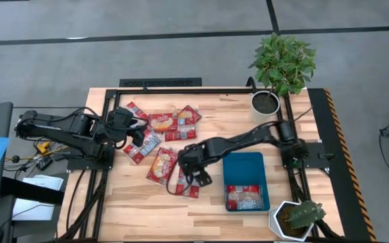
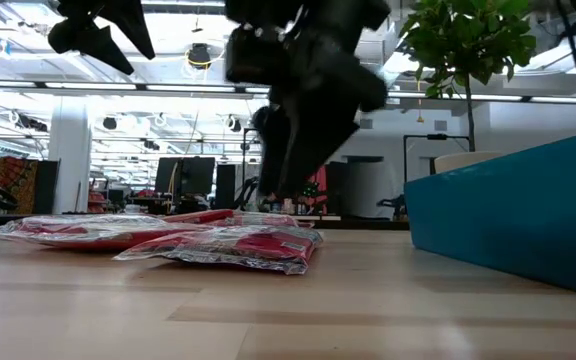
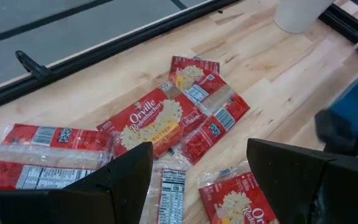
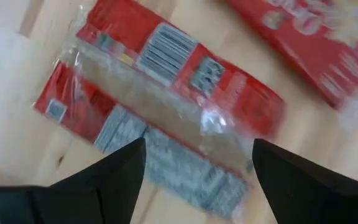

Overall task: Sort popcorn bags into baskets
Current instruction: Put the red popcorn bag into the blue bin

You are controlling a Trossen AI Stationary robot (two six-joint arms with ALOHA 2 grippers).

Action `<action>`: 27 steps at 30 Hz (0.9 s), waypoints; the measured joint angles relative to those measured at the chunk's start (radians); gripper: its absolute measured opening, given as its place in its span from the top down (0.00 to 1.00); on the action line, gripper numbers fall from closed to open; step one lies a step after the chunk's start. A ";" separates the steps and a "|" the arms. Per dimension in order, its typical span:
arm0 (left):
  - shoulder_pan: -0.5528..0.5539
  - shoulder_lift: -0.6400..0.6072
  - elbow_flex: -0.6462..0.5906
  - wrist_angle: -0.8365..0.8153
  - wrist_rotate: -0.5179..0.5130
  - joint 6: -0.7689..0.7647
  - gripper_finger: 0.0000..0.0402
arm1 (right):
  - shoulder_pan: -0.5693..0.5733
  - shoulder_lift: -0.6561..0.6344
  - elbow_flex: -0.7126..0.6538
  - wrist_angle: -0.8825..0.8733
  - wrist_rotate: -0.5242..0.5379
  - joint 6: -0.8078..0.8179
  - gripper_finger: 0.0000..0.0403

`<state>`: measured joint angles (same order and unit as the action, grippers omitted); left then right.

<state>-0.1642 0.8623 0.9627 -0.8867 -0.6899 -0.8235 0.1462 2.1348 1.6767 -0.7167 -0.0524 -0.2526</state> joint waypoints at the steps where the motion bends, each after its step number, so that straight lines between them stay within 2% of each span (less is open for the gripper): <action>1: 0.000 0.000 0.000 -0.001 0.000 0.000 0.38 | 0.004 0.024 0.012 -0.002 0.001 -0.007 0.22; 5: 0.000 0.000 0.000 -0.006 -0.001 -0.001 0.38 | 0.008 0.102 0.040 -0.021 0.061 -0.001 0.24; 8: 0.000 0.000 0.000 -0.006 -0.001 -0.001 0.38 | 0.011 0.134 0.060 -0.075 0.126 0.027 0.34; 11: 0.000 0.000 0.000 -0.005 -0.001 -0.001 0.38 | 0.012 0.151 0.068 -0.108 0.133 0.064 0.52; 15: 0.000 0.000 0.000 -0.005 -0.001 -0.001 0.38 | 0.011 0.131 0.066 -0.128 0.132 0.125 0.86; 17: 0.000 0.000 0.000 -0.005 -0.003 -0.001 0.38 | 0.008 0.110 0.062 -0.128 0.131 0.156 0.96; 21: 0.000 0.000 0.000 -0.005 -0.007 -0.002 0.38 | -0.013 0.052 0.054 -0.162 0.133 0.260 0.97; 27: 0.000 0.000 0.000 -0.005 -0.008 -0.003 0.38 | -0.039 -0.106 0.059 -0.214 0.164 0.449 0.99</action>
<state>-0.1642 0.8623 0.9627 -0.8917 -0.6983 -0.8262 0.1069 2.0287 1.7360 -0.9311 0.1112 0.1962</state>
